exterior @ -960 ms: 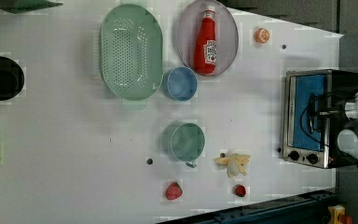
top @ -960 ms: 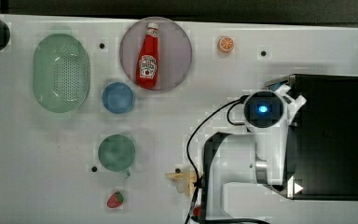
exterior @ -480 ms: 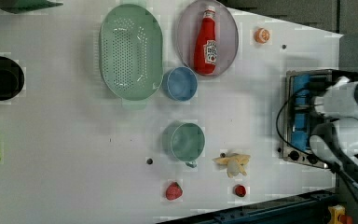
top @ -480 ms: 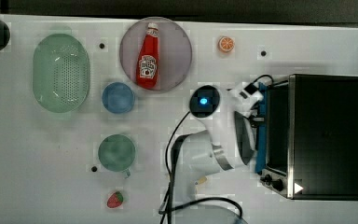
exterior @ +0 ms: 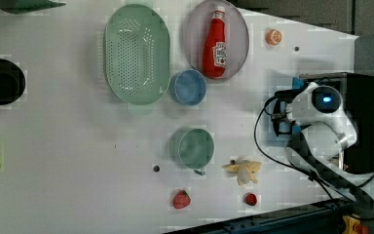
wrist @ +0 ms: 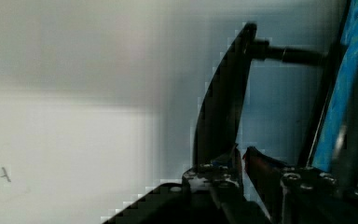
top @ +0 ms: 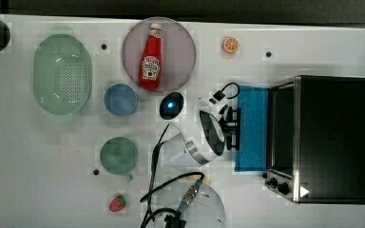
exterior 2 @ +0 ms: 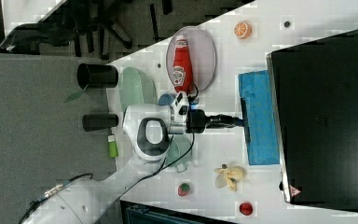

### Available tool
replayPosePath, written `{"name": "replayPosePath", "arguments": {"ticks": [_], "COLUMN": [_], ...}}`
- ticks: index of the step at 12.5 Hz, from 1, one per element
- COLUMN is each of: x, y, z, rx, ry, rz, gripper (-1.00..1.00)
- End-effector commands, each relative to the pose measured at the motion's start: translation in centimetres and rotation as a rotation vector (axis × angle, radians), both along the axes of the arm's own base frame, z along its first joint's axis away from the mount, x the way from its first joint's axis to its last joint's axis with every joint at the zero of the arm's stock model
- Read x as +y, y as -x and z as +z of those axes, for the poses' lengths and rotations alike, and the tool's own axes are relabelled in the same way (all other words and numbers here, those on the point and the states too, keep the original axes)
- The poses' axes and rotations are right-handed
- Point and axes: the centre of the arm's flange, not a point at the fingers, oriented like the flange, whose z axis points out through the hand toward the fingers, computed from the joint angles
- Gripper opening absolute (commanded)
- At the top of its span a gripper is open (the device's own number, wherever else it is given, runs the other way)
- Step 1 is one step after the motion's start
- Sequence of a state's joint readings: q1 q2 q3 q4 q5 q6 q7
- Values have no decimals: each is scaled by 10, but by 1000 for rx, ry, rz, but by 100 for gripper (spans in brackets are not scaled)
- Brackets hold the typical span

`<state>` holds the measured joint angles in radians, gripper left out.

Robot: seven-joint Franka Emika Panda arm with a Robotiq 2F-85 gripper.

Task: Flap open oven.

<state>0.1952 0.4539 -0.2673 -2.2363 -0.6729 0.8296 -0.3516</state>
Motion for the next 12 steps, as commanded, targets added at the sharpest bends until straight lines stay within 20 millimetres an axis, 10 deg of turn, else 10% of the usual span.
{"name": "replayPosePath", "arguments": {"ticks": [1,7,12], "x": [-1,9,33], "y": [-4,-14,-40], "z": [4,-22,21], "rx": [-65,-90,-213], "ry": [-13,13,-94], "rz": [-60,-104,-176], "gripper": [-65,-65,-65]}}
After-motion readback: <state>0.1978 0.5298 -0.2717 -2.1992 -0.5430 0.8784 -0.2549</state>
